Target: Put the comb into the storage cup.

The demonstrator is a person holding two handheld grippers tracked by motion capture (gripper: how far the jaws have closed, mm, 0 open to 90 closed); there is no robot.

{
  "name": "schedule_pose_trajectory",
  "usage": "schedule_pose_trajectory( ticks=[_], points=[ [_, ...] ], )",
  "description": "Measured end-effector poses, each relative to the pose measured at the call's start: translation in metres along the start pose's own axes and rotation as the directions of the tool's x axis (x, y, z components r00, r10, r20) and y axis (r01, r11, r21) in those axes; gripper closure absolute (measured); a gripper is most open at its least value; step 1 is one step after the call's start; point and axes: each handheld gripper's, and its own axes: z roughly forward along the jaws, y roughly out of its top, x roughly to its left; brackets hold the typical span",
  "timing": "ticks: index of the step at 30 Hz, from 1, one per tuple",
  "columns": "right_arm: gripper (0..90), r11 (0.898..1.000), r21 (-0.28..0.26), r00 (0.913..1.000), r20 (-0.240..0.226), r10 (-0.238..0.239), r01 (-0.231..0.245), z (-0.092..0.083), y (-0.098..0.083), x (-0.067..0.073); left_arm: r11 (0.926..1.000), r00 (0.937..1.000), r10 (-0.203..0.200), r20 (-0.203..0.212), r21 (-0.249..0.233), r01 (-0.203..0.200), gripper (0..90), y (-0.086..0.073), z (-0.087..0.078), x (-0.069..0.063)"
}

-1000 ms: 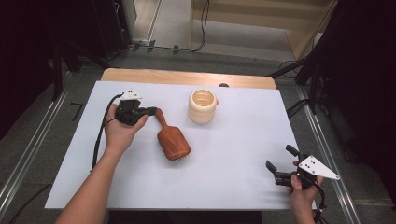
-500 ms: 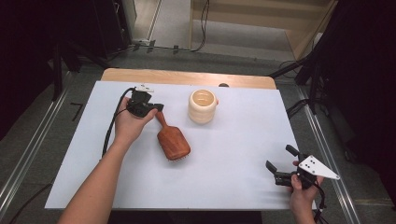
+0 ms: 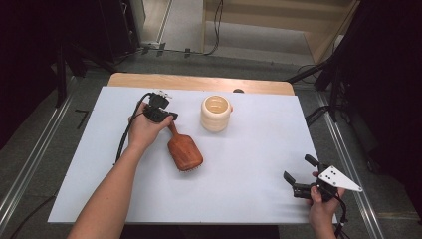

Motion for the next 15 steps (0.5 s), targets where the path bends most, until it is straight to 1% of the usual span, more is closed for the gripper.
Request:
schedule_pose_trajectory(
  ticks=[1, 3, 4, 5, 6, 7, 10, 12, 15],
  points=[
    [0.0, 1.000, 0.000, 1.0000, 0.000, 0.000, 0.000, 0.000, 0.000, 0.000, 1.0000, 1.0000, -0.001, 0.007, 0.010, 0.001, 90.0, 0.000, 0.002, 0.000],
    [0.0, 1.000, 0.001, 1.0000, 0.000, 0.001, -0.001, 0.000, 0.000, 0.000, 0.9996, 0.9999, 0.010, -0.008, 0.025, -0.010, 90.0, 0.000, 0.006, -0.002],
    [0.0, 1.000, 0.001, 1.0000, 0.000, 0.001, -0.001, 0.000, 0.000, 0.000, 0.9996, 0.9999, 0.010, -0.008, 0.025, -0.010, 90.0, 0.000, 0.006, -0.002],
    [0.0, 1.000, 0.001, 1.0000, -0.001, 0.002, -0.002, 0.000, 0.000, 0.000, 0.9988, 0.9997, 0.023, -0.010, 0.043, -0.022, 90.0, -0.001, 0.010, -0.004],
    [0.0, 1.000, 0.001, 1.0000, -0.001, 0.001, -0.001, 0.000, 0.000, 0.000, 0.9988, 0.9997, 0.023, -0.010, 0.043, -0.022, 90.0, -0.001, 0.010, -0.004],
    [0.0, 1.000, 0.001, 1.0000, -0.001, 0.002, -0.002, 0.000, 0.000, 0.000, 0.9972, 0.9992, 0.037, -0.016, 0.066, -0.036, 90.0, -0.002, 0.014, -0.005],
    [0.0, 1.000, 0.001, 1.0000, -0.002, 0.001, -0.001, 0.000, 0.000, 0.000, 0.9960, 0.9988, 0.041, -0.024, 0.080, -0.039, 90.0, -0.002, 0.017, -0.006],
    [0.0, 1.000, 0.002, 1.0000, -0.002, 0.001, -0.001, 0.000, 0.000, 0.000, 0.9943, 0.9980, 0.052, -0.035, 0.094, -0.049, 90.0, -0.003, 0.018, -0.006],
    [0.0, 1.000, 0.002, 1.0000, -0.002, 0.001, -0.001, 0.000, 0.000, 0.000, 0.9921, 0.9976, 0.060, -0.035, 0.112, -0.055, 90.0, -0.004, 0.018, -0.006]
  ],
)
